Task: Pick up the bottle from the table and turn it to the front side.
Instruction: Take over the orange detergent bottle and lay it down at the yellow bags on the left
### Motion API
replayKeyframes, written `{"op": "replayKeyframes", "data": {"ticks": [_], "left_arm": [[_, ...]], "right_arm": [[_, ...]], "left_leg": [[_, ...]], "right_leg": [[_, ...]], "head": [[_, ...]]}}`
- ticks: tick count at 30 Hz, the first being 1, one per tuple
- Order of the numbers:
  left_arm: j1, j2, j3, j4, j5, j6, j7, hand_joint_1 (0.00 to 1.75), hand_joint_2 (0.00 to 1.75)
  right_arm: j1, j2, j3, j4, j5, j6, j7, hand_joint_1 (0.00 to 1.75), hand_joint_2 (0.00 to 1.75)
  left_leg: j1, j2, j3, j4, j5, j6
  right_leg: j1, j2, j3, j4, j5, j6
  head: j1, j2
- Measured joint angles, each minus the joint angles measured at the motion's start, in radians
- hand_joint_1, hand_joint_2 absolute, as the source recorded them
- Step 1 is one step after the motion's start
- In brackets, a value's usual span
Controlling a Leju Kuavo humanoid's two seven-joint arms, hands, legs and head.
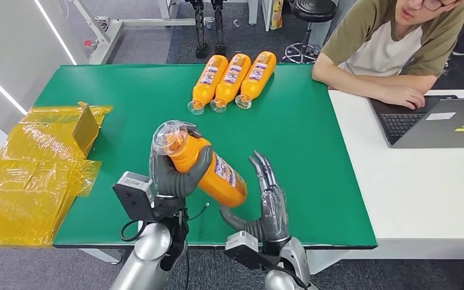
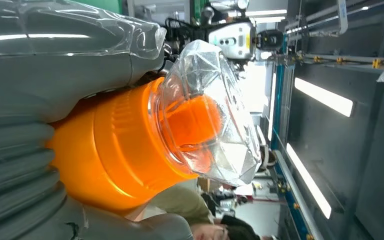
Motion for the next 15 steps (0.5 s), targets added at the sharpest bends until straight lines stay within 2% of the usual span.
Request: {"op": "replayKeyframes", "data": {"ticks": [9,11,15], "left_arm": [[0.049,0.049,0.029,-0.004,-0.065,0.117,0.03,1.75,1.75],[0.067,0.07,0.031,-0.023,-0.171,0.155,0.08,1.75,1.75],[0.083,0.133,0.045,-0.054,-0.583,0.179,0.284,1.75,1.75]], "right_arm": [[0.054,0.0,0.0,-0.058,-0.037,-0.006,-0.018,0.0,1.75],[0.059,0.0,0.0,-0.07,-0.033,-0.004,-0.016,0.0,1.75],[0.073,0.002,0.0,-0.105,-0.01,0.008,-0.004,0.0,1.75]], "left_leg": [[0.0,0.0,0.0,0.0,0.0,0.0],[0.0,0.0,0.0,0.0,0.0,0.0],[0.0,0.001,0.0,-0.001,0.0,0.0]], "right_leg": [[0.0,0.0,0.0,0.0,0.0,0.0],[0.0,0.0,0.0,0.0,0.0,0.0],[0.0,0.0,0.0,0.001,0.0,0.0]], "head": [[0.0,0.0],[0.0,0.0],[0.0,0.0]]}}
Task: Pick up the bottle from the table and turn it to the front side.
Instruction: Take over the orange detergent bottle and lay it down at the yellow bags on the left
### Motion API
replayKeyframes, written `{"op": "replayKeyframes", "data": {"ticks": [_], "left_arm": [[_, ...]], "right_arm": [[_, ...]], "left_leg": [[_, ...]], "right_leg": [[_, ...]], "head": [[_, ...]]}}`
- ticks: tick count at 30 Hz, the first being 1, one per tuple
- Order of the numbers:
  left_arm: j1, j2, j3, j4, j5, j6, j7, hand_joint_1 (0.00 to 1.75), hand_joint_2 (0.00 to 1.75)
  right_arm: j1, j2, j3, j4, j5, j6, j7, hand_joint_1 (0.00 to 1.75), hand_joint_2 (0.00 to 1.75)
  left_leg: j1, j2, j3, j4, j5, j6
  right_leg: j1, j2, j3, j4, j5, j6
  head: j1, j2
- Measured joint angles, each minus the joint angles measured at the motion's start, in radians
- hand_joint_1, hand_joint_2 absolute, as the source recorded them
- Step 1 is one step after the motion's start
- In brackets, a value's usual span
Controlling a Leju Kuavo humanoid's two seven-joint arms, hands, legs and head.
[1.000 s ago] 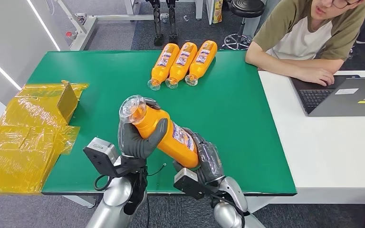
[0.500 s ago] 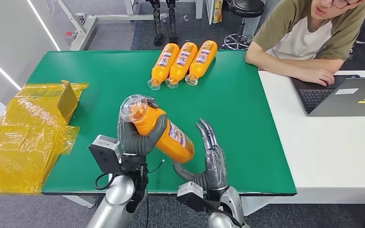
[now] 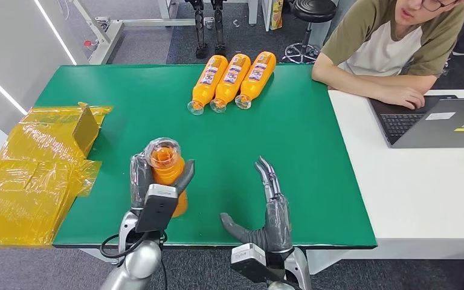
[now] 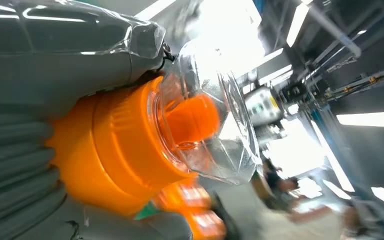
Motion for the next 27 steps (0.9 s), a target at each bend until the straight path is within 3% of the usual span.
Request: {"op": "replayKeyframes", "data": {"ticks": [4,7,11,15,20,27], "left_arm": [[0.006,0.084,0.038,-0.005,-0.38,-0.068,0.154,1.75,1.75],[-0.008,0.182,0.073,0.011,-0.585,-0.11,0.214,1.75,1.75],[-0.074,0.326,0.111,0.082,-0.678,-0.142,0.19,1.75,1.75],[-0.184,0.435,0.113,0.227,-0.693,-0.163,0.116,1.75,1.75],[-0.299,0.496,0.095,0.407,-0.71,-0.198,0.052,1.75,1.75],[-0.354,0.521,0.073,0.512,-0.71,-0.199,0.047,1.75,1.75]], "right_arm": [[0.01,0.008,-0.008,-0.038,0.016,0.017,0.007,0.0,1.75],[0.019,0.01,-0.019,-0.064,0.014,0.023,0.007,0.0,1.75],[0.029,0.01,-0.032,-0.092,0.0,0.031,0.005,0.0,1.75],[0.042,0.01,-0.042,-0.101,-0.024,0.032,-0.01,0.0,1.75],[0.049,0.01,-0.046,-0.105,-0.035,0.034,-0.026,0.0,1.75],[0.049,0.01,-0.047,-0.109,-0.037,0.037,-0.027,0.0,1.75]], "left_leg": [[0.0,0.0,0.0,0.0,0.0,0.0],[0.0,0.002,0.001,0.0,0.0,0.0],[0.001,0.002,0.001,0.0,0.002,-0.003],[0.001,0.003,0.001,0.0,0.003,-0.004],[0.001,0.005,0.001,0.0,0.003,-0.004],[0.001,0.006,0.001,0.0,0.002,-0.005]], "right_leg": [[0.0,0.0,0.0,0.0,0.0,-0.001],[0.0,0.002,-0.001,0.001,0.0,-0.001],[0.001,0.002,-0.002,0.002,-0.001,-0.002],[0.001,0.003,-0.002,0.003,0.0,-0.004],[0.001,0.004,-0.003,0.003,0.001,-0.006],[0.001,0.005,-0.004,0.003,0.001,-0.006]], "head": [[0.0,0.0],[0.0,0.0],[0.0,0.0],[0.0,0.0],[0.0,0.0],[0.0,0.0]]}}
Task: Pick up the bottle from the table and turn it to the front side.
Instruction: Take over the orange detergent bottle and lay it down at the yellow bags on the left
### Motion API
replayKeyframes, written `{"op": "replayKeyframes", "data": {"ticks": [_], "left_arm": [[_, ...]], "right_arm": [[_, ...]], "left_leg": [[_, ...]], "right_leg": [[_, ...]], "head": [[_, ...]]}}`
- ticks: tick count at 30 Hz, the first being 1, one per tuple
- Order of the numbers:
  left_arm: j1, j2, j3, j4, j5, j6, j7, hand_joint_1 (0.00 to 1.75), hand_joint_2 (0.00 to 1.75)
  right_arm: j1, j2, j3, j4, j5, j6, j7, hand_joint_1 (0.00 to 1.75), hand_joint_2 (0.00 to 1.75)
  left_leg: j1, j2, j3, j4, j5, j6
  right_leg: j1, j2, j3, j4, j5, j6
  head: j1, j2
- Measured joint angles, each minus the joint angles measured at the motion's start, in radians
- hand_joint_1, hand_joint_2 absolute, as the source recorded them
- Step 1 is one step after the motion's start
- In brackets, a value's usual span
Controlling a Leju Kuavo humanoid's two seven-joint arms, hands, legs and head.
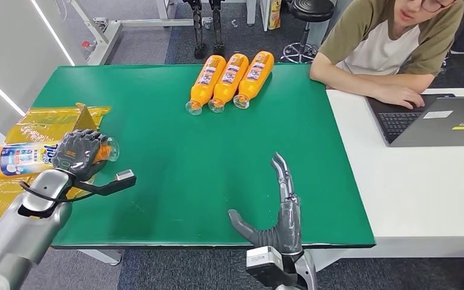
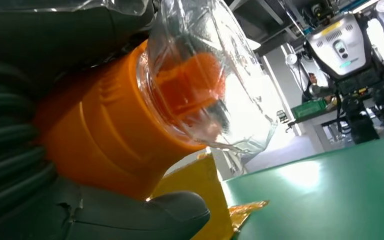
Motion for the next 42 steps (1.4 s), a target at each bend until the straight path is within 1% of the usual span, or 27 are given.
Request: {"op": "replayKeyframes", "data": {"ticks": [13,15,18,19,21,24,30,34,38,39,40,42], "left_arm": [[-0.025,0.005,-0.019,0.055,-0.001,-0.01,-0.006,1.75,1.75],[-0.036,0.01,-0.027,0.072,0.006,-0.039,-0.047,1.75,1.75],[-0.063,0.023,-0.047,0.119,0.028,-0.087,-0.157,1.75,1.75],[-0.073,0.026,-0.055,0.136,0.031,-0.098,-0.178,1.75,1.75],[-0.091,0.026,-0.071,0.168,0.031,-0.116,-0.189,1.75,1.75],[-0.108,0.019,-0.092,0.212,0.032,-0.13,-0.181,1.75,1.75],[-0.081,-0.011,-0.124,0.275,0.017,-0.069,-0.106,1.75,1.75],[-0.067,-0.025,-0.132,0.3,0.014,-0.067,-0.098,1.75,1.75],[-0.063,-0.04,-0.133,0.316,0.016,-0.072,-0.073,1.75,1.75],[-0.062,-0.045,-0.133,0.318,0.017,-0.072,-0.067,1.69,1.75],[-0.061,-0.05,-0.133,0.32,0.018,-0.072,-0.06,1.51,1.75],[-0.06,-0.059,-0.133,0.324,0.019,-0.072,-0.053,0.66,1.75]], "right_arm": [[0.0,0.0,0.0,-0.001,0.0,0.0,0.0,0.0,1.75],[0.0,0.0,0.0,-0.003,0.0,0.004,0.0,0.0,1.75],[0.0,0.0,0.0,-0.008,0.001,0.017,0.002,0.0,1.75],[0.0,0.0,0.0,-0.01,0.003,0.022,0.004,0.0,1.75],[0.0,0.002,-0.001,-0.018,0.017,0.036,0.014,0.0,1.75],[-0.001,0.007,-0.004,-0.034,0.044,0.066,0.033,0.0,1.75],[-0.014,0.012,-0.016,-0.055,0.073,0.159,0.056,0.0,1.75],[-0.019,0.018,-0.025,-0.058,0.08,0.176,0.056,0.0,1.75],[-0.025,0.024,-0.032,-0.058,0.091,0.191,0.052,0.0,1.75],[-0.029,0.025,-0.034,-0.058,0.09,0.193,0.052,0.0,1.75],[-0.033,0.025,-0.035,-0.056,0.089,0.195,0.051,0.0,1.75],[-0.042,0.025,-0.039,-0.052,0.083,0.197,0.044,0.0,1.75]], "left_leg": [[0.0,0.0,0.0,0.0,0.0,0.0],[0.0,0.0,0.0,0.0,0.0,0.0],[0.0,0.0,0.0,0.0,0.0,0.0],[0.0,0.0,0.0,0.0,0.0,0.0],[0.0,0.0,0.0,0.0,0.0,0.0],[0.0,0.0,0.0,0.0,0.0,0.0],[0.0,0.0,-0.001,0.0,0.0,0.0],[0.0,0.0,-0.001,0.0,0.0,0.0],[0.0,0.0,-0.001,0.0,0.0,0.0],[0.0,0.0,-0.001,0.0,0.0,0.0],[0.0,0.0,-0.001,0.0,0.0,0.0],[0.0,-0.001,-0.001,0.0,0.0,0.0]], "right_leg": [[0.0,0.0,0.0,0.0,0.0,0.0],[0.0,0.0,0.0,0.0,0.0,0.0],[0.0,0.0,-0.001,0.0,0.0,0.0],[0.0,0.001,-0.001,0.0,0.0,0.0],[0.0,0.0,-0.001,0.0,0.0,0.0],[0.0,0.001,-0.001,0.001,0.0,0.0],[0.0,0.001,-0.001,0.0,0.0,0.0],[0.0,0.001,-0.001,0.0,0.0,0.0],[0.0,0.0,-0.001,0.0,0.0,0.0],[0.0,0.0,-0.001,0.0,0.0,0.0],[0.0,0.0,-0.001,0.001,0.0,0.0],[0.0,-0.001,-0.001,0.001,0.0,0.0]], "head": [[0.0,0.0],[0.0,0.0],[0.0,0.0],[0.0,0.0],[0.0,0.0],[0.0,0.0],[0.0,0.0],[0.0,0.0],[0.0,0.0],[0.0,0.0],[0.0,0.0],[0.0,0.0]]}}
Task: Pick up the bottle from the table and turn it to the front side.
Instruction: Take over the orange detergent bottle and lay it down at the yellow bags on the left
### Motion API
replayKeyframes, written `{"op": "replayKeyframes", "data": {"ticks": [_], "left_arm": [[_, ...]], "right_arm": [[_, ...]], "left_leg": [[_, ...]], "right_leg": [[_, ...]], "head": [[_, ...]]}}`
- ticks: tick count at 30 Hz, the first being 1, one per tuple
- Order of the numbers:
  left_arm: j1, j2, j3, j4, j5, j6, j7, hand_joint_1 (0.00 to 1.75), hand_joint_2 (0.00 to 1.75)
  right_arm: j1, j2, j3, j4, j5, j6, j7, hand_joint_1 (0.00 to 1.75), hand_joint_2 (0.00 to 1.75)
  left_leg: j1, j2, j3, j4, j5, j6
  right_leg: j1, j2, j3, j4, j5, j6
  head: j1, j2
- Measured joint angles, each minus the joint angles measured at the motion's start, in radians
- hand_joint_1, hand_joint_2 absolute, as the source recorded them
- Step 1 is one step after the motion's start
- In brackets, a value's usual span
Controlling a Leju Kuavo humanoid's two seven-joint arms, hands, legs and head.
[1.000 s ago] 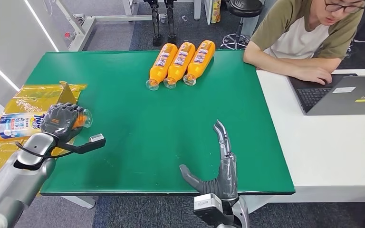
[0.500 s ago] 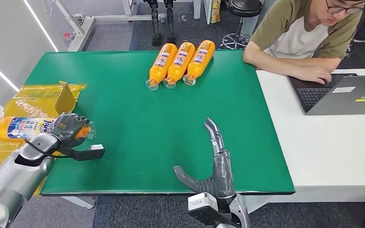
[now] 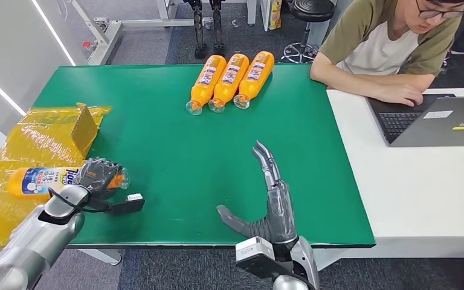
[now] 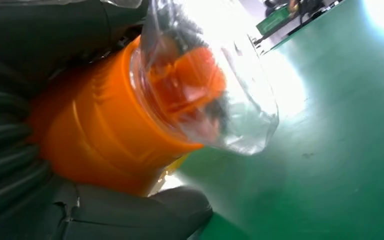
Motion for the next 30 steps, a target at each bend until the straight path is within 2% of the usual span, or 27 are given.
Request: {"op": "replayKeyframes", "data": {"ticks": [1,2,8,14,19,27,30], "left_arm": [[0.001,-0.004,0.0,0.002,0.001,-0.002,0.004,0.28,1.75],[0.001,-0.007,0.0,0.003,0.003,-0.005,0.008,0.02,1.75],[0.01,-0.019,0.014,0.007,0.046,-0.043,0.066,0.0,1.75],[0.015,-0.039,0.08,0.009,0.106,-0.142,0.115,0.0,1.75],[0.037,-0.041,0.146,0.009,0.114,-0.11,0.112,0.0,1.75],[0.052,-0.039,0.202,0.009,0.112,-0.1,0.095,0.0,1.75],[0.063,-0.031,0.225,0.001,0.125,-0.063,0.054,0.0,1.75]], "right_arm": [[-0.004,0.0,-0.001,0.004,-0.007,0.0,-0.006,0.0,1.75],[-0.007,0.0,-0.002,0.008,-0.018,-0.001,-0.015,0.0,1.75],[-0.03,-0.009,-0.001,0.06,-0.088,-0.034,-0.057,0.0,1.75],[-0.033,-0.007,0.013,0.093,-0.052,-0.038,-0.032,0.0,1.75],[-0.003,0.01,0.014,0.063,0.02,0.01,-0.002,0.0,1.75],[0.019,0.021,0.013,0.027,0.04,0.026,-0.001,0.0,1.75],[0.028,0.021,0.008,0.014,0.042,0.031,-0.002,0.0,1.75]], "left_leg": [[0.0,0.0,0.0,0.0,0.0,0.0],[0.0,0.0,0.0,0.0,0.0,0.0],[0.0,0.0,0.002,0.0,0.0,0.0],[-0.001,0.0,0.012,-0.004,-0.003,-0.003],[-0.001,0.0,0.016,-0.006,-0.003,-0.005],[-0.001,0.001,0.017,-0.008,-0.002,-0.006],[-0.001,0.001,0.017,-0.008,-0.002,-0.007]], "right_leg": [[0.0,0.0,0.0,0.0,0.0,0.0],[0.0,0.0,0.0,0.0,0.0,0.0],[0.0,-0.001,0.003,0.0,0.0,0.0],[-0.002,0.0,0.01,0.001,-0.002,-0.003],[-0.002,0.001,0.011,0.001,-0.003,-0.005],[-0.002,0.001,0.011,0.002,-0.004,-0.007],[-0.001,0.001,0.011,0.002,-0.004,-0.007]], "head": [[0.0,0.0],[0.0,0.0],[0.0,0.0],[0.0,0.0],[0.0,0.0],[0.0,0.0],[0.0,0.0]]}}
